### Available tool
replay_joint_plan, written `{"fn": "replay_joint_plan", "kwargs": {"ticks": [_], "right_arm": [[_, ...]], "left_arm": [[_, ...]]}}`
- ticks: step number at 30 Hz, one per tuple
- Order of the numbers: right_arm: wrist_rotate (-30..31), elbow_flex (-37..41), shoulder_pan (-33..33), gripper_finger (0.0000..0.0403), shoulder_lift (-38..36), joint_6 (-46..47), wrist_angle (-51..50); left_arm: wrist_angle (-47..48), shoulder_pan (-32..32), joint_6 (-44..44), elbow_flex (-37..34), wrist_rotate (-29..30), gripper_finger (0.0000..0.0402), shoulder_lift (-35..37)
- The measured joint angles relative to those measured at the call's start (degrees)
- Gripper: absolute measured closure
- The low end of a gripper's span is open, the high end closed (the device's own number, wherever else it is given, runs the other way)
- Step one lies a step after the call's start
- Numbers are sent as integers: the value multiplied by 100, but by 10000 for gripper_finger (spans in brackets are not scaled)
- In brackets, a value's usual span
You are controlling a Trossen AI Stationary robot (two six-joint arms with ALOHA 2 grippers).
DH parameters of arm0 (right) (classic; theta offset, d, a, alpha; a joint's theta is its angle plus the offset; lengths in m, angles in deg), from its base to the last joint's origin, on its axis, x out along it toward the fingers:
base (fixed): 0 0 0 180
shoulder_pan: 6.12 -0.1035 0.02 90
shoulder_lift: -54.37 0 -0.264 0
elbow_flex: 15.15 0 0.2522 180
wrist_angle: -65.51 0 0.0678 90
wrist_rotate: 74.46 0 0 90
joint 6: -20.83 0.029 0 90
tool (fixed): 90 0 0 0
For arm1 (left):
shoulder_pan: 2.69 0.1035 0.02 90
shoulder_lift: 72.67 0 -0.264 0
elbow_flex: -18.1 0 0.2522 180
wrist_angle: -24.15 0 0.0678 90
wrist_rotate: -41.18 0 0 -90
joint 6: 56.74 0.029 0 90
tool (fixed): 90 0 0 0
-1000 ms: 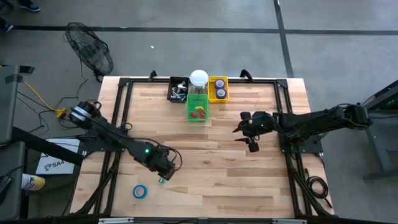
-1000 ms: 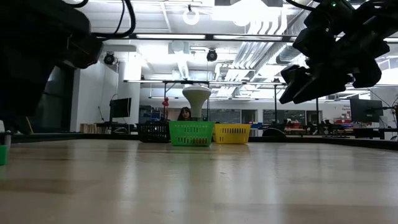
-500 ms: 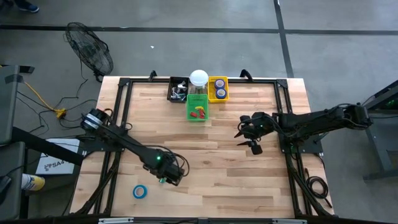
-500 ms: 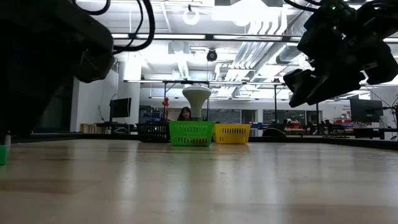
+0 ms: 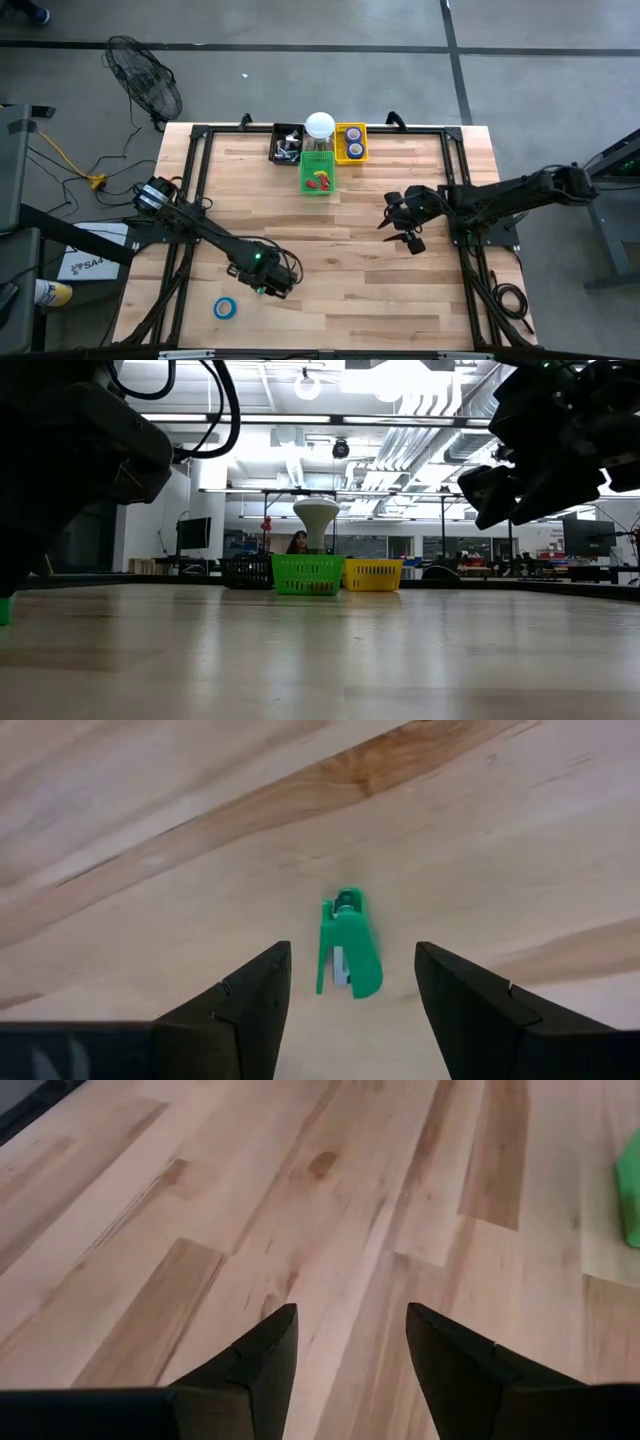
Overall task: Pick and place Stapler, Stapler remover, tape
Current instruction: Put the green stapler into the green bin
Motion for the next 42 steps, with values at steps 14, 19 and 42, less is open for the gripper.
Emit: {"fn": "replay_joint_plan", "kwargs": {"ticks": [14,19,42], "right_arm": [[24,0,-133,224,0,-81,11],[24,0,-133,224,0,-76,11],[26,0,-133,224,0,-76,-4]], "left_arm": [[-143,1,-39,-10,-262,193,-330],[-164,2,-34,-2,-291,193,-354],[-417,0,292,-8,-361,324,-367]]}}
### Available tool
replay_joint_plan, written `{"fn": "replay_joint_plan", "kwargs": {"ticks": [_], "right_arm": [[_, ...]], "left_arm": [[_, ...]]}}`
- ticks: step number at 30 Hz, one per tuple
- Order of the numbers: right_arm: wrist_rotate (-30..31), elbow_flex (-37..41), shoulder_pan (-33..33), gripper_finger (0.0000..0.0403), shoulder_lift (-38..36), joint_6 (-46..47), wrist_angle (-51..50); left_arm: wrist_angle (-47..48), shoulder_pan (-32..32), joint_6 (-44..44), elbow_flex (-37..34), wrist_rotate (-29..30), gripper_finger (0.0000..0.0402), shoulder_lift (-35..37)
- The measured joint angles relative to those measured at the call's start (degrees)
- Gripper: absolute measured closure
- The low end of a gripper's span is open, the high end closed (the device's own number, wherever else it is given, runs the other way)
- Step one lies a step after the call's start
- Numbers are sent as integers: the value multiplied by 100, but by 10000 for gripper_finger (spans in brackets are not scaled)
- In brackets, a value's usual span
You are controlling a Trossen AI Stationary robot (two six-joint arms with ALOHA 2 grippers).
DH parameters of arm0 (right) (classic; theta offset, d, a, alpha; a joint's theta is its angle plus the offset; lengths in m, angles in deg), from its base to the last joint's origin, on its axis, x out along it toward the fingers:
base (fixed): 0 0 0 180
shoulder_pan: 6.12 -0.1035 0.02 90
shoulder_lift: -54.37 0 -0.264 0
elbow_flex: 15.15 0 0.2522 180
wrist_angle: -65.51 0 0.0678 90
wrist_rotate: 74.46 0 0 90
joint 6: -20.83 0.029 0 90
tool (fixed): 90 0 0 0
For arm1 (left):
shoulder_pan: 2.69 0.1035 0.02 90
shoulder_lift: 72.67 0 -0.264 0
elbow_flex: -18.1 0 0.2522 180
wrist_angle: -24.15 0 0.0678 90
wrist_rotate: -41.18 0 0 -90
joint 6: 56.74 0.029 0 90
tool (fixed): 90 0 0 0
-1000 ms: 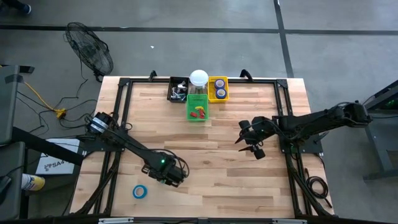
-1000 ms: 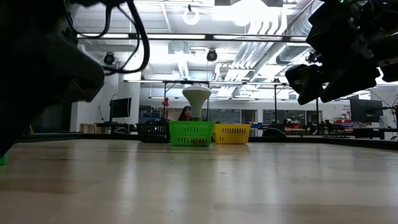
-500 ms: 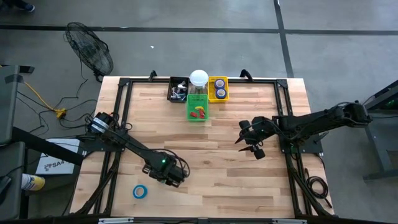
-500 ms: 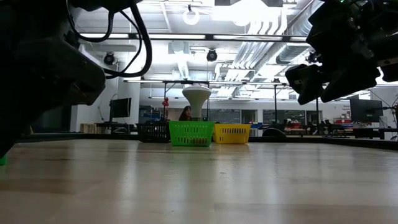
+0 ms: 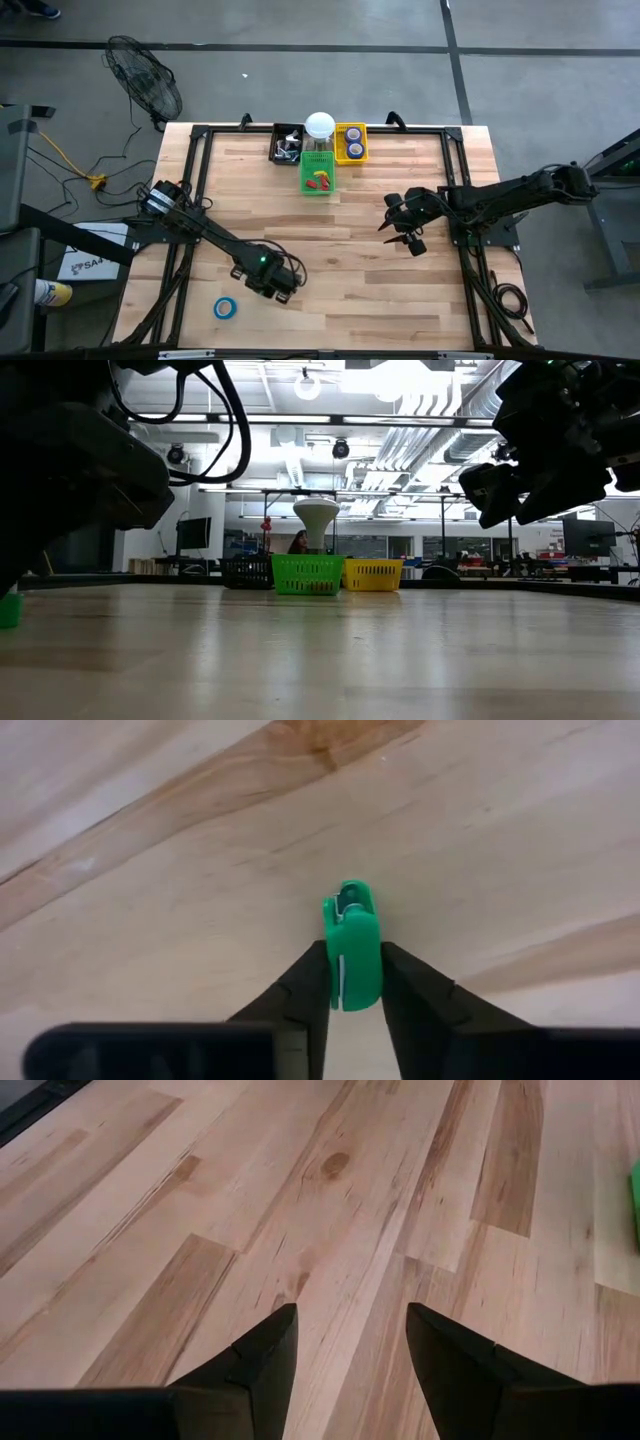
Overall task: Pick and place Stapler, Stapler remover, tape
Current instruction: Put the green stapler into the green bin
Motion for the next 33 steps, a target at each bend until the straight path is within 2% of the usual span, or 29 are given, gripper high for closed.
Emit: {"fn": "replay_joint_plan", "kwargs": {"ticks": [4,10,18,23,27,30,33], "right_arm": [[0,0,0,224,0,0,0],[0,0,0,224,0,0,0],[2,0,0,224,0,0,20],[17,0,0,224,0,21,215],[371,0,0,224,0,22,502],[669,0,2,224,0,22,676],[814,0,2,224,0,23,796]], "left_arm": [[-18,-2,374,0,105,341,0],[46,-4,867,11,434,332,5],[517,88,1559,158,1516,335,3],[931,446,2677,444,2619,335,-27],[1061,919,3891,592,3346,336,-20],[966,1364,4730,634,3693,336,-18],[815,1847,5543,632,3801,336,-15]]}}
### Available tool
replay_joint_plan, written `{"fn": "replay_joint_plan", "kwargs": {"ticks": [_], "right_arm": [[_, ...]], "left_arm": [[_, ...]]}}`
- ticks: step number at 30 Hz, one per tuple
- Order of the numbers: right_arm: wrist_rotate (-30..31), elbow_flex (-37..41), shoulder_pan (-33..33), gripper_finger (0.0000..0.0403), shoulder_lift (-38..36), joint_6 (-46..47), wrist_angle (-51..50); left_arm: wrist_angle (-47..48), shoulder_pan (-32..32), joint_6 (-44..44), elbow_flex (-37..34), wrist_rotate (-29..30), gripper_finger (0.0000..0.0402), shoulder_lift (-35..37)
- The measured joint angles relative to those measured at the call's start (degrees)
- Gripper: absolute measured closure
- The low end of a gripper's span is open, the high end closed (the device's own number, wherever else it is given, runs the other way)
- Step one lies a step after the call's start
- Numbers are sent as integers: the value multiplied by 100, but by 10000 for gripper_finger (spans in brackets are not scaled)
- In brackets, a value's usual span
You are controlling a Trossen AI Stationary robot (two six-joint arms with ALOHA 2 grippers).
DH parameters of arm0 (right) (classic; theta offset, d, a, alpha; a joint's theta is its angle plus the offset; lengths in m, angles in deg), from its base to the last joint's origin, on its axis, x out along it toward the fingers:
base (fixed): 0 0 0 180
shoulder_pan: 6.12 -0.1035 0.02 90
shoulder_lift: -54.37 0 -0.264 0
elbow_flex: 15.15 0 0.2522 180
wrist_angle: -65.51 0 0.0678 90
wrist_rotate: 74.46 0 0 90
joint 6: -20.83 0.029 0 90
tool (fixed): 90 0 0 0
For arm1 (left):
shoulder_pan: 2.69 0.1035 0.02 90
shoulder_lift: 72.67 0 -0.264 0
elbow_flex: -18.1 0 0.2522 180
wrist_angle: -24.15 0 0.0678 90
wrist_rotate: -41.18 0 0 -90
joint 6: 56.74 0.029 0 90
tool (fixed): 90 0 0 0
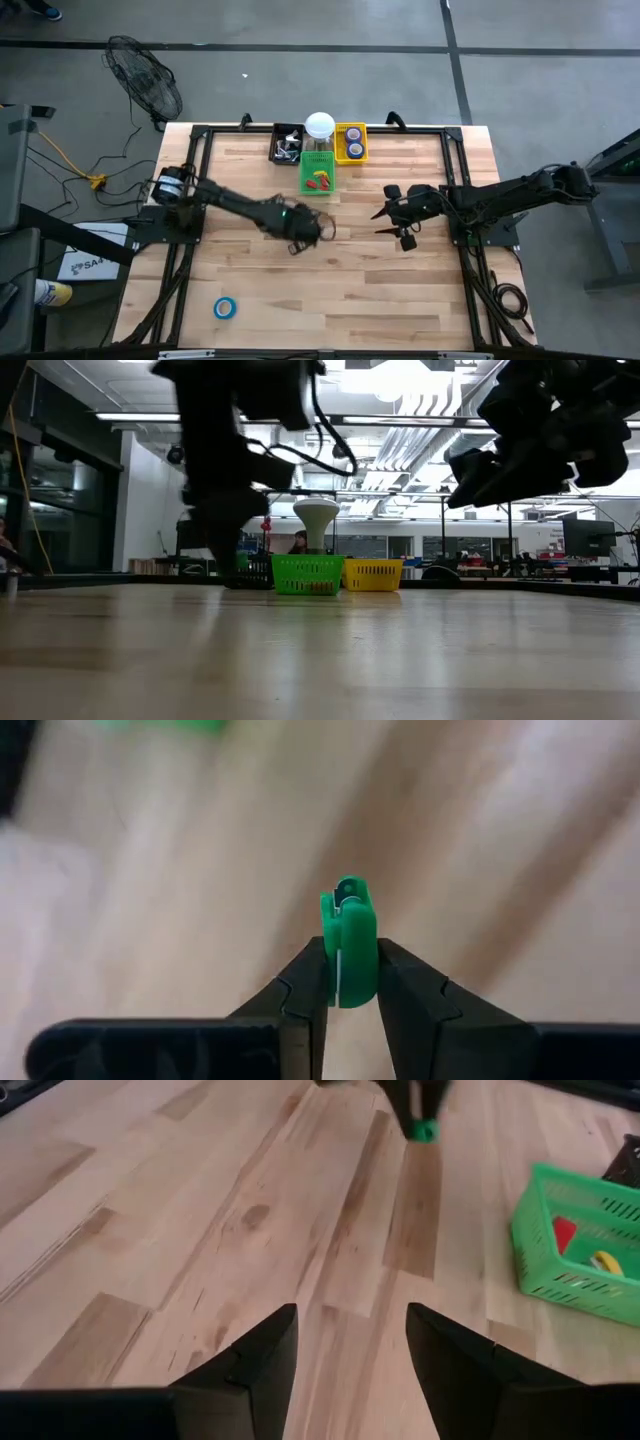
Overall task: Pick and place Stapler, Stapler remover, tape
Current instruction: Put the green stapler into the green bin
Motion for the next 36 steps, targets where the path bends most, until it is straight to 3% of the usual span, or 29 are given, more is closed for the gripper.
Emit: {"fn": "replay_joint_plan", "kwargs": {"ticks": [8,21,25,36], "right_arm": [[68,0,-1,224,0,-1,44],[1008,0,9,224,0,-20,231],[1199,0,9,224,0,2,293],[1347,0,9,224,0,128,306]], "left_arm": [[-977,1117,2004,16,-162,336,4],[-966,2146,4292,806,-486,336,23],[-870,2330,4438,833,-1023,336,26],[-338,2148,4198,833,-1496,336,23]]}}
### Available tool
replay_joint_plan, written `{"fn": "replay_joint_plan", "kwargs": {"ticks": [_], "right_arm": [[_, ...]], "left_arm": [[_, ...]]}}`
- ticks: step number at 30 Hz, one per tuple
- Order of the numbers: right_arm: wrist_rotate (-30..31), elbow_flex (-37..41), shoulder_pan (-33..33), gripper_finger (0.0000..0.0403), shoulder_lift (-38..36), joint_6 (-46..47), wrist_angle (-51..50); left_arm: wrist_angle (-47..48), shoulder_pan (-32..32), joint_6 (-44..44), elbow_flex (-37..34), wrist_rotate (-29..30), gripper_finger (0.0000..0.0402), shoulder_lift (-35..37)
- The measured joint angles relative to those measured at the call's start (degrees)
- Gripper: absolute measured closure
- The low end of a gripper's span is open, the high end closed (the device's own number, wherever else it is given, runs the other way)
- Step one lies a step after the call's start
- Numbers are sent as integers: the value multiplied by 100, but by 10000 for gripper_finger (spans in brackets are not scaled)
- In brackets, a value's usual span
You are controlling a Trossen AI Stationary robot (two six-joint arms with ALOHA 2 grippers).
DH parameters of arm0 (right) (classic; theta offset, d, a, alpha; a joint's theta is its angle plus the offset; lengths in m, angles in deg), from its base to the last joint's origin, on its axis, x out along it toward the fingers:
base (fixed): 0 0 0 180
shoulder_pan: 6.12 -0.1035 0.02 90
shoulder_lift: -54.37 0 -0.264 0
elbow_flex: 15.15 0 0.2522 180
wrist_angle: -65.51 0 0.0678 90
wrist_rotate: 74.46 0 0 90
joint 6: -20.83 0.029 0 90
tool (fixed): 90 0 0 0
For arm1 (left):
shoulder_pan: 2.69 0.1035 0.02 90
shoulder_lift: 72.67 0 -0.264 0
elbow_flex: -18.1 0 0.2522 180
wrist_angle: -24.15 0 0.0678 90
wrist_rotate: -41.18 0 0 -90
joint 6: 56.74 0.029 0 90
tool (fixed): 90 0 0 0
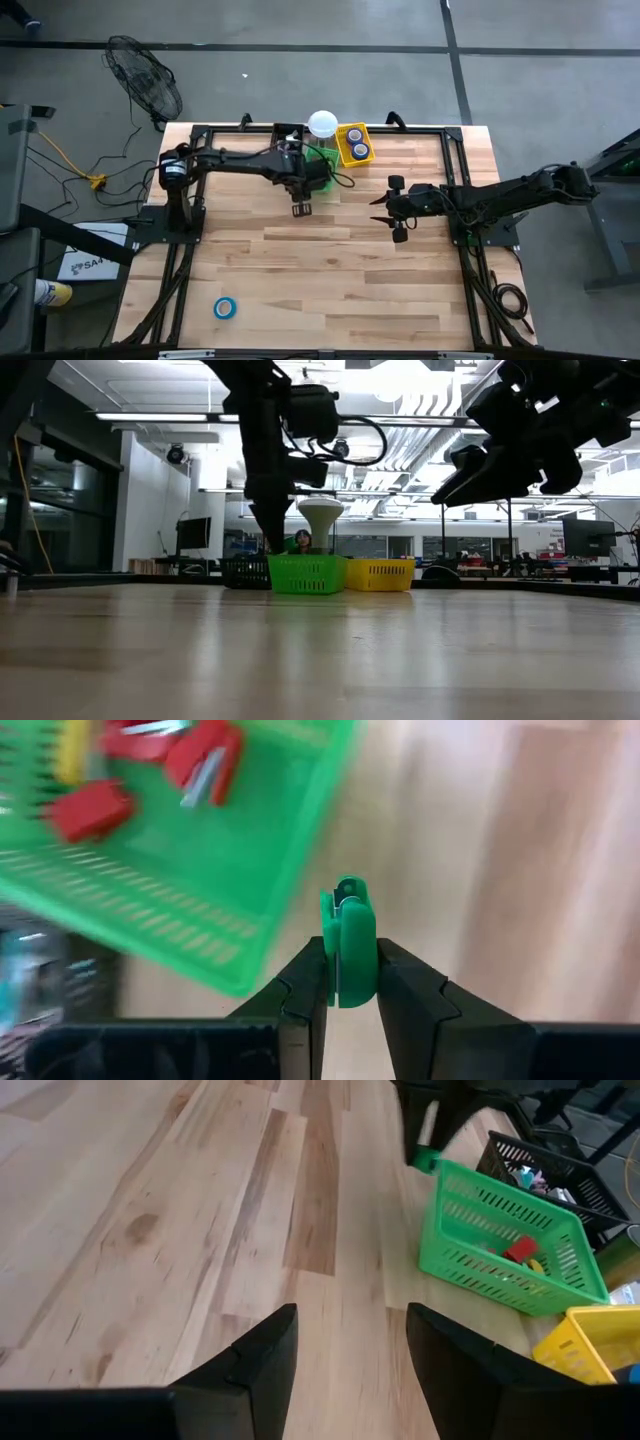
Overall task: Pick and place Stapler, Stapler remover, tape
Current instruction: Put the green stapler into the green bin, then put the light blue tape into the yellow bin
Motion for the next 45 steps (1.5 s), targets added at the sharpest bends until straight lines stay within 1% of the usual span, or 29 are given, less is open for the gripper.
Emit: {"fn": "replay_joint_plan", "kwargs": {"ticks": [2,5,8,10,11,12,15,18,26,27,30,33,41,45], "right_arm": [[9,0,0,224,0,36,-2],[9,0,0,224,0,63,-3],[9,0,0,224,0,66,-4],[12,0,0,224,0,66,-2],[27,0,0,224,0,66,-2],[52,0,0,224,0,65,-2],[103,0,0,224,0,132,-2],[110,0,0,224,0,149,-3],[116,2,2,224,0,101,-5],[129,2,2,224,0,76,-2],[172,2,4,224,0,47,12],[250,2,4,224,0,44,16],[379,2,2,224,0,0,39],[377,2,2,224,0,26,39]], "left_arm": [[-20,-76,-57,0,-173,336,-3],[-138,-181,-39,0,-76,336,-3],[-336,-169,237,0,494,336,-3],[-481,-27,513,0,948,336,-3],[-562,72,635,0,1063,336,-3],[-673,193,719,0,1052,336,-5],[-1047,520,992,0,765,336,-8],[-1268,728,1405,0,710,336,-10],[-1265,1154,2756,-10,-106,336,-221],[-1373,1159,2858,4,-201,336,-252],[-1278,1180,2899,-9,-331,335,-265],[-1345,1135,2898,-4,-322,320,-263],[-1310,1054,2951,-4,-329,232,-261],[-1141,1054,2750,-1,-322,214,-65]]}}
